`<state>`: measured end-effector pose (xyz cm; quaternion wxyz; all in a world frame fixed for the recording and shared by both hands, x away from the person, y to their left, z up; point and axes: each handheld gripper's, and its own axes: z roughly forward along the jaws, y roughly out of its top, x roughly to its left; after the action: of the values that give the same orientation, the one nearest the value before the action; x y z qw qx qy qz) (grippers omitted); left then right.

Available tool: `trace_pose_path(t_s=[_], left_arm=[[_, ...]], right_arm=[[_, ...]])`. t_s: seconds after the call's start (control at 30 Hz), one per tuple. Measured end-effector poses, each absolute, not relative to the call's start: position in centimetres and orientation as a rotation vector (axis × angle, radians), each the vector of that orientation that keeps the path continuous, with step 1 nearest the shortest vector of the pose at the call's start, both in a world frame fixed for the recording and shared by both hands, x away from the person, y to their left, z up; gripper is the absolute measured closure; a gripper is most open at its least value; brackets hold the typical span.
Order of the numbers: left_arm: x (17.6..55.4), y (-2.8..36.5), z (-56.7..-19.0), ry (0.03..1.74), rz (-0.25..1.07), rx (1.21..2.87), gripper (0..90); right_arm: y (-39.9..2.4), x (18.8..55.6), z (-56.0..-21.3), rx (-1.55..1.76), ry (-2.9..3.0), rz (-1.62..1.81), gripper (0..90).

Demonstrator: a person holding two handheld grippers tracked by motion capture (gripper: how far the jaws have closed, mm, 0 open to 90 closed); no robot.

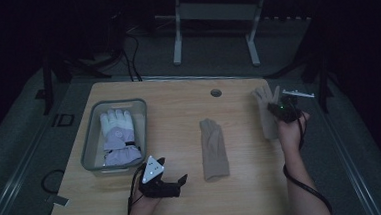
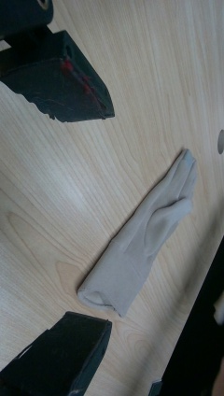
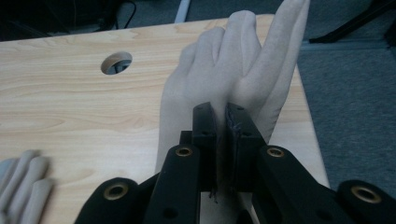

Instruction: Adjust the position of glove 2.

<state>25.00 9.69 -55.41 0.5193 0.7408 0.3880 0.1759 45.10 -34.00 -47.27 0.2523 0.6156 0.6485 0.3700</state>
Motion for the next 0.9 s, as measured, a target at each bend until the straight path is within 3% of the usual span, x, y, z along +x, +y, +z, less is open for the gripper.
trace_pose_path(t_s=[0.3, 0.5, 0.9], left_arm=[[24.8, 9.5, -55.2, 0.916, 0.434, 1.774, 2.2], [24.9, 9.5, -55.2, 0.915, 0.433, 1.776, 2.3], [24.8, 9.4, -55.1, 0.903, 0.441, 1.778, 2.3]], right_arm=[[-33.4, 40.2, -45.8, 1.656, 1.73, 1.054, 83.4], [-32.9, 36.1, -47.9, 1.697, 1.736, 1.087, 83.2], [-31.9, 33.2, -52.5, 1.727, 1.813, 1.002, 82.5]])
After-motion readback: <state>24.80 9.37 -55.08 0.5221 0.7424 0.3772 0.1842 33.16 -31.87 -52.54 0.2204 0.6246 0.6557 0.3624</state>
